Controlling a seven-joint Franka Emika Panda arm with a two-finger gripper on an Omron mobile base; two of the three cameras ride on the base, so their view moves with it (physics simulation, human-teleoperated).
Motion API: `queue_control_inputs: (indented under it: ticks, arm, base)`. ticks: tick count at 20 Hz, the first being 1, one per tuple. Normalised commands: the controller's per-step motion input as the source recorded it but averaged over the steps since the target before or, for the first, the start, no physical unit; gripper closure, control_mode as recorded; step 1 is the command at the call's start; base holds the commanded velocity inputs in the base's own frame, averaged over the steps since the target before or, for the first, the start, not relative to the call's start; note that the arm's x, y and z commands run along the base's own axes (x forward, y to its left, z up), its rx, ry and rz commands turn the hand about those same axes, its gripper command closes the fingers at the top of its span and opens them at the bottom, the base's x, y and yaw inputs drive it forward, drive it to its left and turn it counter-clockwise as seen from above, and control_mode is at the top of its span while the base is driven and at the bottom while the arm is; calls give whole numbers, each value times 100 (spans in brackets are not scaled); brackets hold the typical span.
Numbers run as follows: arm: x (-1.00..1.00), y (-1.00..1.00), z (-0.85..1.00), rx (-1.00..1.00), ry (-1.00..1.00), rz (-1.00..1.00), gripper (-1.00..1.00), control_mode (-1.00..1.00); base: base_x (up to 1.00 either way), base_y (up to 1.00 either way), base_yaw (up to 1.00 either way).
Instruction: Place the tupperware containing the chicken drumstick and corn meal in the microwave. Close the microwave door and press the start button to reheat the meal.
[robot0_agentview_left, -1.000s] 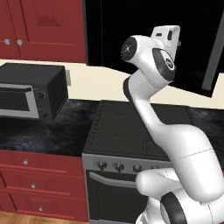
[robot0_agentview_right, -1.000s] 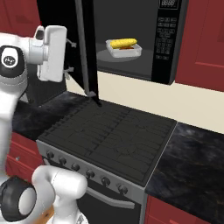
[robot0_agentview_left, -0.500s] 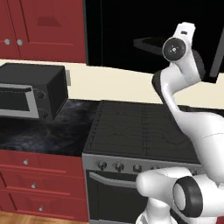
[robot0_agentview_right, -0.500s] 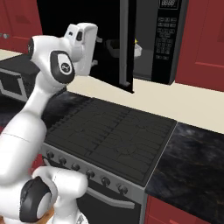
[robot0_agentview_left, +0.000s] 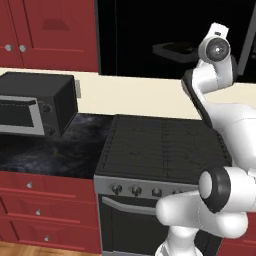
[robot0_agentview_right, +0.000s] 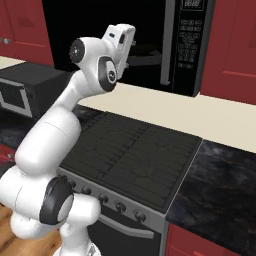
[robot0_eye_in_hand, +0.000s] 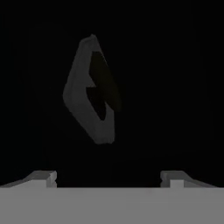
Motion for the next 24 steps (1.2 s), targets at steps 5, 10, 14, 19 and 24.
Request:
queue_control_inputs:
  ticks: [5,10,14,19,24]
  arm:
    - [80,-31,3,10,11,2,-100,-100]
    - [-10,-17,-20,3,-7,3,-100,-100]
    - [-100,5,-17,0,-21,1,-100,-100]
    - [-94,8,4,6,-11,1,-100,-100]
    - [-86,-21,1,20,-10,20,-100,-100]
  base:
    - [0,0,0]
    - [0,0,0]
    - [0,0,0]
    - [0,0,0]
    - [0,0,0]
